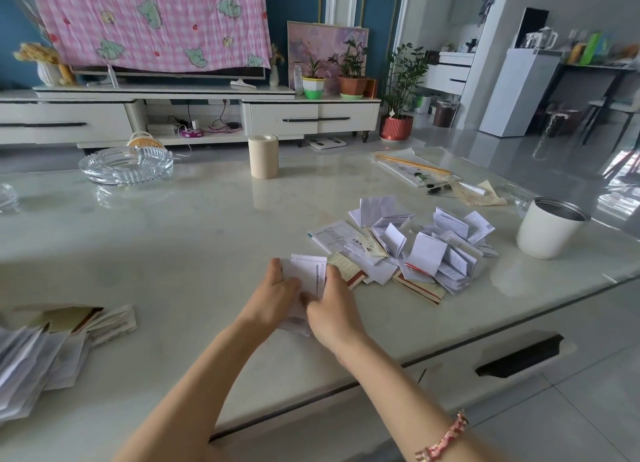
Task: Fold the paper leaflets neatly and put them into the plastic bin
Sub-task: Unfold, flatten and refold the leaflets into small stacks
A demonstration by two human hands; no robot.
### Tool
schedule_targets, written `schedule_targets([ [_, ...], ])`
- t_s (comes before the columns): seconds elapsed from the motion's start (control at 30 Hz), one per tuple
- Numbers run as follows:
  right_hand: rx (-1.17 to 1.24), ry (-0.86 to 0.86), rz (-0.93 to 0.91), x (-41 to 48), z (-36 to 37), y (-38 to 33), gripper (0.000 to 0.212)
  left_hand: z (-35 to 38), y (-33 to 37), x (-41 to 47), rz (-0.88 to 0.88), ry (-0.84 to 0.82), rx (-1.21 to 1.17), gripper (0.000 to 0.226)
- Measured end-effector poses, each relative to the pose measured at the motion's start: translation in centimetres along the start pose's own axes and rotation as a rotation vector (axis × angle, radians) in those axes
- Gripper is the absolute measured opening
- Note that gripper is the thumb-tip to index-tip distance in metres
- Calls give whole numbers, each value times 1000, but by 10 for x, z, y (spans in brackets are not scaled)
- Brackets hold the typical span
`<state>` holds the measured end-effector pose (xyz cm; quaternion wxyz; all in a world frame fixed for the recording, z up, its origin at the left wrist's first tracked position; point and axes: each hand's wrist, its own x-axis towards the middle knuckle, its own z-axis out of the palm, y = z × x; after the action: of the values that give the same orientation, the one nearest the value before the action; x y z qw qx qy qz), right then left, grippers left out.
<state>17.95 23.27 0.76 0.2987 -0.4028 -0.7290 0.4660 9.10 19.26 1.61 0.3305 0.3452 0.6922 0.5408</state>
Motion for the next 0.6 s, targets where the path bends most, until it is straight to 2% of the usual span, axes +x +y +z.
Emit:
schedule_targets([
  [0.07, -3, 80, -102, 6, -6, 0, 25, -1, 3, 0, 99, 17, -54, 12],
  [0.13, 32, 136, -145, 11, -12, 0, 29, 0, 8, -2, 155, 28, -142, 25],
  [0.3, -20, -9, -163, 6, -5, 8, 30, 12, -2, -4, 73, -49, -226, 45],
  [0.37, -34, -36, -171, 2, -3, 9, 34, 15, -5, -3, 72, -41, -184, 36],
  [0.47, -122, -25, -172, 6, -13, 4, 54, 12, -9, 4, 168, 63, 6, 17],
  [0.53, -137, 87, -182, 16, -27, 4, 53, 9, -9, 7, 207, 143, 71, 13],
  [0.6, -204, 212, -148, 30, -41, 9, 43, 7, -5, 9, 208, 224, 36, 12],
])
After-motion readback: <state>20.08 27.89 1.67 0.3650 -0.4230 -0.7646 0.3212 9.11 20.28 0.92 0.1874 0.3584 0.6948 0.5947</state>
